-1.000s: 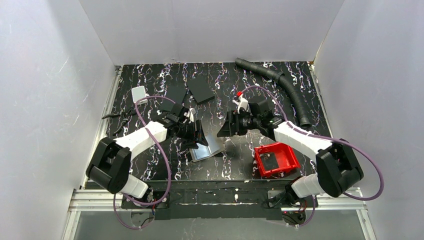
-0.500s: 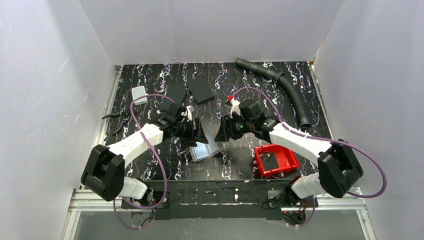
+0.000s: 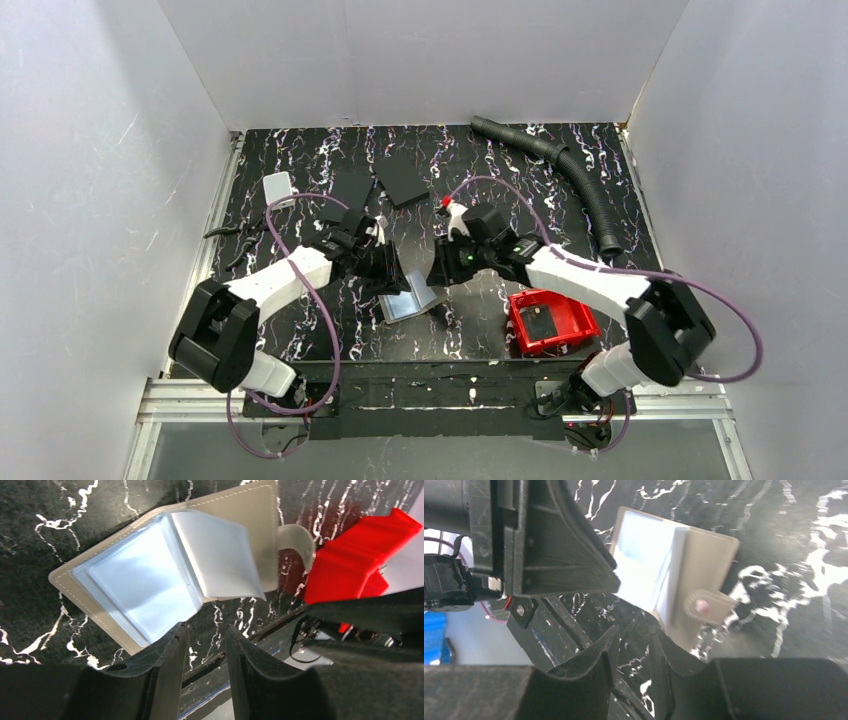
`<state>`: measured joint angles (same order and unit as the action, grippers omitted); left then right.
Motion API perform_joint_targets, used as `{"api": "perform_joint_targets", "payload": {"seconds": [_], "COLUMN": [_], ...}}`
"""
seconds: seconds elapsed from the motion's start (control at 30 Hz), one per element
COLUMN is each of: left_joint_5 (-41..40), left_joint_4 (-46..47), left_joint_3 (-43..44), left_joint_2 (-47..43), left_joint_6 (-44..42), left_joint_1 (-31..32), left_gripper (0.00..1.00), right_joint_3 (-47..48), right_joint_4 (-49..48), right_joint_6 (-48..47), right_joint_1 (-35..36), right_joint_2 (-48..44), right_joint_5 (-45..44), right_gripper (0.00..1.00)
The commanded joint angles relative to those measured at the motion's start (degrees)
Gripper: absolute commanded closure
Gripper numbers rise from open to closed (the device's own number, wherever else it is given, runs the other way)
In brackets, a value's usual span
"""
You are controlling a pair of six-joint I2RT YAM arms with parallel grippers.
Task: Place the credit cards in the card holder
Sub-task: Open the card holder at the center of the board.
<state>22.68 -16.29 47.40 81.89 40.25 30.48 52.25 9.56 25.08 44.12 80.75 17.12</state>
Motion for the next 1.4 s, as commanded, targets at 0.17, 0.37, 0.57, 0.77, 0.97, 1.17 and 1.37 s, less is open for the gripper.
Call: {"api": "perform_joint_targets", "payload": {"seconds": [0.17,0.37,0.57,0.77,0.97,1.17,1.37], "left_joint_5": [-4.3,-6.7,-10.4,-10.1,-9.3,-11.1,-5.8], "left_joint_4": [4.9,5.0,3.3,4.2,3.2,-2.3,-3.5], "left_joint_3": [-5.9,-7.1,-8.7,-11.6,-11.2,-9.1,-5.6], "left_joint_2": [4.5,8.9,12.0,12.9,11.5,4.5,-1.4], "left_joint_6": [2.8,3.1,3.1,2.4,1.2,-1.4,-2.6], "left_joint_1": [-0.1,-0.1,-0.6,-2.5,-2.6,-2.6,-2.5], "left_gripper": [0.76,0.91,1.0,1.0,1.0,0.99,0.81], "right_joint_3": [3.7,2.5,-7.2,-12.7,-13.3,-11.7,-6.7], "right_joint_4": [-20.2,-24.6,-34.9,-42.2,-40.0,-29.2,-14.9], "right_joint_6": [7.0,6.3,7.1,8.8,7.5,3.3,0.2], "right_joint_1": [1.6,-3.3,-11.2,-12.2,-12.0,-12.5,-12.4], "right_joint_2": [16.6,23.1,28.8,33.7,33.9,27.8,17.6], "right_joint_5": [9.0,9.9,15.0,15.6,13.1,9.1,6.5], "right_gripper": [0.85,0.97,0.99,0.99,0.99,0.95,0.72]}}
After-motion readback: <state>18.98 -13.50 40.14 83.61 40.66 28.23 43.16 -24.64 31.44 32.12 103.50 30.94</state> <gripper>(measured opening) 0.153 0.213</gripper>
